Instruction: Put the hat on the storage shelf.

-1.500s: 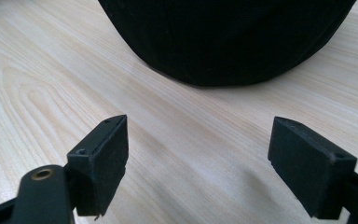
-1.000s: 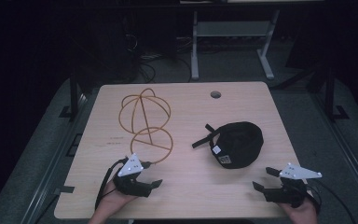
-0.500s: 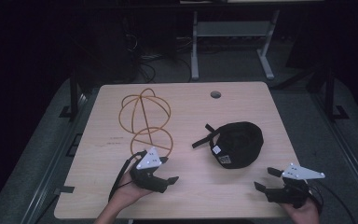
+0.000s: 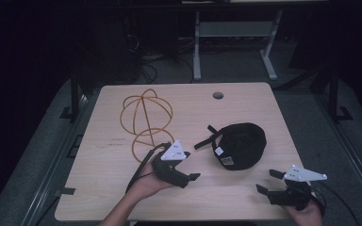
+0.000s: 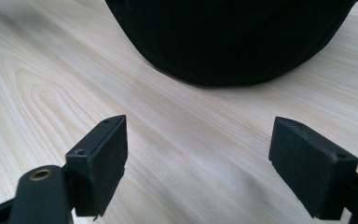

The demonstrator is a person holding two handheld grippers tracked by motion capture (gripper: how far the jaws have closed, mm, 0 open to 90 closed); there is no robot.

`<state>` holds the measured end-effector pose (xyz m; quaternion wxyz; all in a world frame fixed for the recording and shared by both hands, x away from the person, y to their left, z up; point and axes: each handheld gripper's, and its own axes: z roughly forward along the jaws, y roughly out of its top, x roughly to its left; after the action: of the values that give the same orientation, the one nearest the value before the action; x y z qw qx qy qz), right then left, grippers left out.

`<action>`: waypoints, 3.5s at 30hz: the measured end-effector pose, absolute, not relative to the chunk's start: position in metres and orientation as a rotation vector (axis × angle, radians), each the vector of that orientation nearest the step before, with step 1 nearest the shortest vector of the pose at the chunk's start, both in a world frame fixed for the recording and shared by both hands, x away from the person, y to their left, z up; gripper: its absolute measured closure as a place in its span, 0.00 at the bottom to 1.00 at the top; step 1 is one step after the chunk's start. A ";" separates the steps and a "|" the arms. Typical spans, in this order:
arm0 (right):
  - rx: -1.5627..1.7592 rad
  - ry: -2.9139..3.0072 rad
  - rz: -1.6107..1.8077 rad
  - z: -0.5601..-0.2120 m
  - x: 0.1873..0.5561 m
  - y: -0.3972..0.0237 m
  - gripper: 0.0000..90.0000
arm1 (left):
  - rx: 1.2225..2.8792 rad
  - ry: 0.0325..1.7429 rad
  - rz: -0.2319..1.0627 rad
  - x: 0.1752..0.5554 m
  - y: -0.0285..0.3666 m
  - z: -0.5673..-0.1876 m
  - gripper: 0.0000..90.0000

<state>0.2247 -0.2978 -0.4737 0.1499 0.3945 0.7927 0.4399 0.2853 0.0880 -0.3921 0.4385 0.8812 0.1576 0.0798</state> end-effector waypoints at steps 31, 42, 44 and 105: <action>1.125 2.276 1.287 -0.473 0.225 -0.299 0.21 | 2.385 0.202 0.102 0.323 -0.018 -0.387 0.43; 1.124 2.283 1.281 -0.473 0.227 -0.298 0.21 | 2.488 0.126 0.149 0.325 -0.026 -0.401 0.71; 1.122 2.284 1.280 -0.474 0.227 -0.297 0.21 | 2.486 0.107 0.152 0.323 -0.027 -0.401 0.79; 0.974 2.034 1.770 -0.418 0.250 -0.282 0.16 | 2.189 -0.002 -0.088 0.309 -0.003 -0.310 0.89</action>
<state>0.2499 -0.2819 -0.4176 0.1369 0.3364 0.7028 0.6117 0.3089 -0.0026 -0.3096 0.4579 0.8883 -0.0007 -0.0358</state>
